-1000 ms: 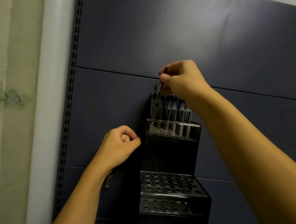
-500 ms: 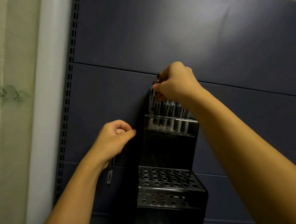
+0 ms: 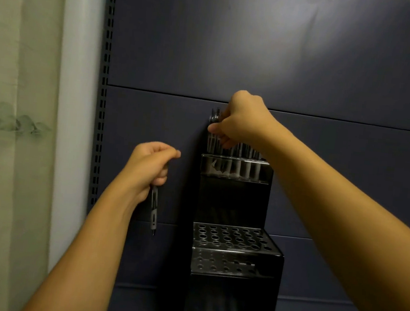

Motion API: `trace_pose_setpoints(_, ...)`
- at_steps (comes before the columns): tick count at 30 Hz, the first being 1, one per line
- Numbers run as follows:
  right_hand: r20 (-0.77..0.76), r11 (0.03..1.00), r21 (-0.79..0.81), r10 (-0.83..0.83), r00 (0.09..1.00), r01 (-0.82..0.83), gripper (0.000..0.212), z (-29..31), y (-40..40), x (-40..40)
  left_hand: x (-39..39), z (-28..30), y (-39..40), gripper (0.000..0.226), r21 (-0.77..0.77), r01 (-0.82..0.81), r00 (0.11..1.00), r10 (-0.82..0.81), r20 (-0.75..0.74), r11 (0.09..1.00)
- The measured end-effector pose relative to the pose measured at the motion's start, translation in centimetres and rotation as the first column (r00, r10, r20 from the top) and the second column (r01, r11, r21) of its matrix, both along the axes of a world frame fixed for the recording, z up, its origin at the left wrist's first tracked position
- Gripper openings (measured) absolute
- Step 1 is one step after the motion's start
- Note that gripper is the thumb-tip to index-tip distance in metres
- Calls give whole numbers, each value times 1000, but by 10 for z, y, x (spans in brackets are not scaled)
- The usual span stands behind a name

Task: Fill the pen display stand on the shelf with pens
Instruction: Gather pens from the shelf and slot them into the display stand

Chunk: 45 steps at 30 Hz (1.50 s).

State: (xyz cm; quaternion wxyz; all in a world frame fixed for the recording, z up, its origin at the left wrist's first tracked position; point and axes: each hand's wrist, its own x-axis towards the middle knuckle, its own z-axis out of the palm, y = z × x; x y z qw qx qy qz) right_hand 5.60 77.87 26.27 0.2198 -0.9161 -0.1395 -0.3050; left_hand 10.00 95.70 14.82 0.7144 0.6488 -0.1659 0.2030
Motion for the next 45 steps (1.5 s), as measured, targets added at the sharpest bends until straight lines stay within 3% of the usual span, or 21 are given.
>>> trace_pose_setpoints(4, 170, 999, 0, -49, 984, 50, 35, -6, -2, -14, -10, 38, 7, 19, -37, -20, 999, 21, 40, 999)
trace_pose_setpoints(9, -97, 956, 196, 242, 966, -219, 24, -38, 32, -25, -30, 80, 4, 24, -101, -33, 995, 42, 90, 994)
trace_pose_setpoints(14, -79, 924, 228, 331, 940, -306, 24, -65, 57, -10, -41, 91, -3, 25, -122, 26, 994, -13, 104, 992)
trace_pose_setpoints(20, -24, 825, 443, 401, 916, -350, 21, -80, 62, -3, -48, 83, -9, 32, -55, 113, 987, -106, 117, 992)
trace_pose_setpoints(25, -113, 792, 498, 462, 880, -352, 14, -84, 52, -10, -49, 83, -6, 23, -51, 174, 975, -165, 148, 983)
trace_pose_setpoints(31, -188, 814, 478, 462, 866, -330, 12, -74, 35, -19, -38, 81, 4, 16, -90, -26, 975, 46, 219, 996)
trace_pose_setpoints(35, -69, 818, 485, 389, 919, -309, 15, -44, 12, -16, -27, 57, 7, 5, 89, -157, 974, 140, 176, 984)
trace_pose_setpoints(41, 118, 891, 414, 150, 982, -186, 14, 1, -25, -8, -13, 10, -2, 19, 192, -76, 997, 81, -19, 979)
trace_pose_setpoints(45, 133, 923, 364, 83, 988, -126, 16, 5, -27, -2, -8, -8, -8, 19, 216, -26, 991, 53, -122, 976)
